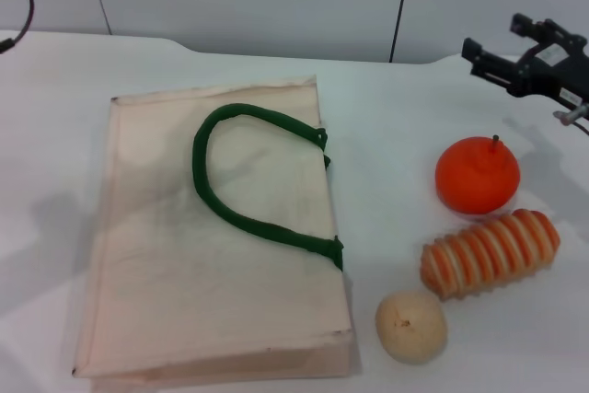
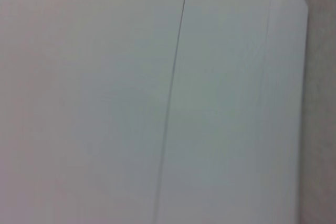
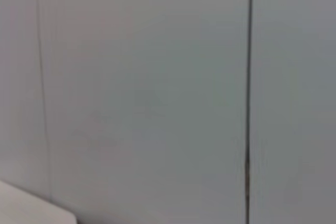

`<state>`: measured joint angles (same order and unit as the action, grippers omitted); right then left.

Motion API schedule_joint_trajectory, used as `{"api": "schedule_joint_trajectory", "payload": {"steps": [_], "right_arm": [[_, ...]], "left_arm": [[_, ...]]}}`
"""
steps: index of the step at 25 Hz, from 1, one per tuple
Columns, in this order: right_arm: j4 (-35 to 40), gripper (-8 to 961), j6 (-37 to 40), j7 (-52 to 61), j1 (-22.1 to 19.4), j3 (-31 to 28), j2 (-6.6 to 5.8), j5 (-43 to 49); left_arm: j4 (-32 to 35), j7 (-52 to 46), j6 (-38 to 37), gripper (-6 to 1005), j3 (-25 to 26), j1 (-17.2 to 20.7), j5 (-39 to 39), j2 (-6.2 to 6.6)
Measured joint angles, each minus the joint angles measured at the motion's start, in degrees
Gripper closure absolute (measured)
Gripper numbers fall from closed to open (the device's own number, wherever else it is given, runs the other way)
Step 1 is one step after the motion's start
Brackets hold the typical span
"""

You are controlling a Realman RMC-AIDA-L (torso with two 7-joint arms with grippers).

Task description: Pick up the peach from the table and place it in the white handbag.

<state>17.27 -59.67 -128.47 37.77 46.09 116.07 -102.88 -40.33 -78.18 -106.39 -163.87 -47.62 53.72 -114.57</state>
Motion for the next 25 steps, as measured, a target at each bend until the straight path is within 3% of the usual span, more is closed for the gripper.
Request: {"api": "schedule_joint_trajectory", "payload": {"steps": [3, 9, 16, 20, 25], "right_arm": [[-2.1, 59, -2.1, -4.2, 0.1, -4.7, 0.05, 0.0], [-6.1, 59, -3.7, -11.1, 0.2, -14.1, 0.18, -0.1], [-13.8, 59, -7.9, -26.3, -0.1, -28.3, 0.29, -0.1], [-17.7, 59, -9.0, -33.0, -0.7, -35.7, 0.29, -0.1], [-18.9, 59, -8.8, -33.6, -1.7, -39.0, 0.29, -0.1]], "left_arm": [[2.7, 7.4, 2.6, 151, 0.2, 1.8, 5.1, -1.75], [17.0, 24.3, 10.2, 122, 0.5, 5.9, 15.5, -1.83], [31.0, 33.2, 26.1, 123, 0.6, 8.8, 27.5, -2.06], [35.7, 37.6, 28.2, 122, 0.6, 10.0, 30.5, -2.15], [38.5, 42.1, 26.7, 122, 0.1, 10.3, 28.7, -2.20]]}}
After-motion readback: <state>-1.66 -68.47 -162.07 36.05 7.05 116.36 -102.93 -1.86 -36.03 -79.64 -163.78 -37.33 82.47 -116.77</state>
